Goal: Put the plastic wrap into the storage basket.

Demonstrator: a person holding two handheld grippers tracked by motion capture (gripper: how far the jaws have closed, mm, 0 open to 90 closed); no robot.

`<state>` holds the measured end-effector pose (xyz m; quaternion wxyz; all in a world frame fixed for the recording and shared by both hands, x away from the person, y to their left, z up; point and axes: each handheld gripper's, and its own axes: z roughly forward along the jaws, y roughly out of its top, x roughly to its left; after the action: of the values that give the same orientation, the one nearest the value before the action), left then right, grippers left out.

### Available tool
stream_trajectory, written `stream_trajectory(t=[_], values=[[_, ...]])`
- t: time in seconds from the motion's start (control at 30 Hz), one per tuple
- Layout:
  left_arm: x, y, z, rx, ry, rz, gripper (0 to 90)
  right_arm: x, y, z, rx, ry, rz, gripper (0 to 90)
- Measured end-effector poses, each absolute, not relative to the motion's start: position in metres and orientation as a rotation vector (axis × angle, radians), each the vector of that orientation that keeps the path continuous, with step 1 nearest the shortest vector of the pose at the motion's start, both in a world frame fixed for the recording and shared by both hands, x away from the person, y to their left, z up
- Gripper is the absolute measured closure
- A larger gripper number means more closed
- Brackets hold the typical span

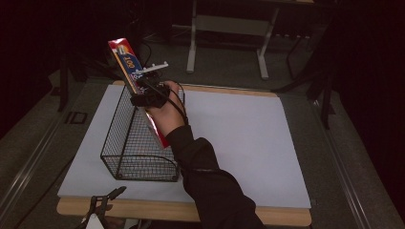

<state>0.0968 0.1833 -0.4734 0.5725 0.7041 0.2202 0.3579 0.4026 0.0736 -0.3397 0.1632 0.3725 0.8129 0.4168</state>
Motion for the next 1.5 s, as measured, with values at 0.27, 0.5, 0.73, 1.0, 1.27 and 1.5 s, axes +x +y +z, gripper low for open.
stream_trajectory(t=[0.27, 0.5, 0.73, 1.0, 1.27, 1.5], values=[[0.096, 0.183, -0.474, 1.653, 0.516, 0.838, 0.7, 0.403, 0.081, -0.371, 1.087, 2.307, 1.233, 39.3], [0.096, 0.184, -0.473, 1.646, 0.517, 0.834, 0.7, 0.399, 0.085, -0.392, 1.063, 2.339, 1.208, 39.2], [0.097, 0.183, -0.473, 1.652, 0.515, 0.836, 0.7, 0.401, 0.079, -0.407, 1.097, 2.343, 1.184, 39.2], [0.096, 0.183, -0.473, 1.648, 0.516, 0.837, 0.7, 0.400, 0.081, -0.417, 1.128, 2.398, 1.129, 39.0], [0.097, 0.183, -0.473, 1.653, 0.513, 0.837, 0.7, 0.403, 0.076, -0.425, 1.205, 2.466, 0.995, 38.4], [0.097, 0.181, -0.473, 1.665, 0.508, 0.836, 0.7, 0.404, 0.072, -0.437, 1.243, 2.480, 0.945, 37.8]])
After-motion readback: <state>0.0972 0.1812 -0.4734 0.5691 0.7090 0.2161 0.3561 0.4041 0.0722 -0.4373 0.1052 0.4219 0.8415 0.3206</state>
